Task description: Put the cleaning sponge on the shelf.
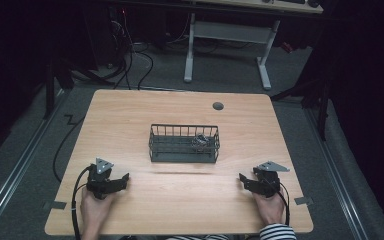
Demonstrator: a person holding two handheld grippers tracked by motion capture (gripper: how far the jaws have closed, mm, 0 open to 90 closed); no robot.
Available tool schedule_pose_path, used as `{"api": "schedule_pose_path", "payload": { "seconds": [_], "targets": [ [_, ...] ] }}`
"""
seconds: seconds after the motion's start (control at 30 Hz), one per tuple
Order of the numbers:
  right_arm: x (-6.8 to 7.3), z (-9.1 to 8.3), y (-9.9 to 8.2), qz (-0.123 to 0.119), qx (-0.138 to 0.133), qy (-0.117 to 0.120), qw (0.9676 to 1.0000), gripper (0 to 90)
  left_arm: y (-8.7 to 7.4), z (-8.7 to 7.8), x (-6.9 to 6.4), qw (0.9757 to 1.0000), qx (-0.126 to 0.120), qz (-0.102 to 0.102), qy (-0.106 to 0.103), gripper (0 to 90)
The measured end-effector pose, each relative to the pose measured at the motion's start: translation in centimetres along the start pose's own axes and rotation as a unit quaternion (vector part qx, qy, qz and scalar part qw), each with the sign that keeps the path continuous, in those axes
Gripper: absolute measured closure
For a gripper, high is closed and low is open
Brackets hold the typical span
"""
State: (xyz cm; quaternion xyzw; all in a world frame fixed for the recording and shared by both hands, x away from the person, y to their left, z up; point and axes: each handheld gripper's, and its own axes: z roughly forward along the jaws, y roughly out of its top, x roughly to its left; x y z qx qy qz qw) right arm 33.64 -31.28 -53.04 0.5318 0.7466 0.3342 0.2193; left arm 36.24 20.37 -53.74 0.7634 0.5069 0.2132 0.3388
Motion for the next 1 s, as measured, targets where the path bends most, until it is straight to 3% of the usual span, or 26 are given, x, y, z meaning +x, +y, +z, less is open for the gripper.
{"api": "schedule_pose_path", "payload": {
  "seconds": [0.1,1.0],
  "targets": [
    [0.37,0.04,-0.01,-0.016,0.005,-0.011,0.9998,33.9,0.00,0.00,0.00,1.0000,0.000,0.000,0.000,19.3],
    [0.36,0.05,-0.01,-0.017,0.007,-0.014,0.9997,31.7,0.00,0.00,0.00,1.0000,0.000,0.000,0.000,19.3]
  ]
}}
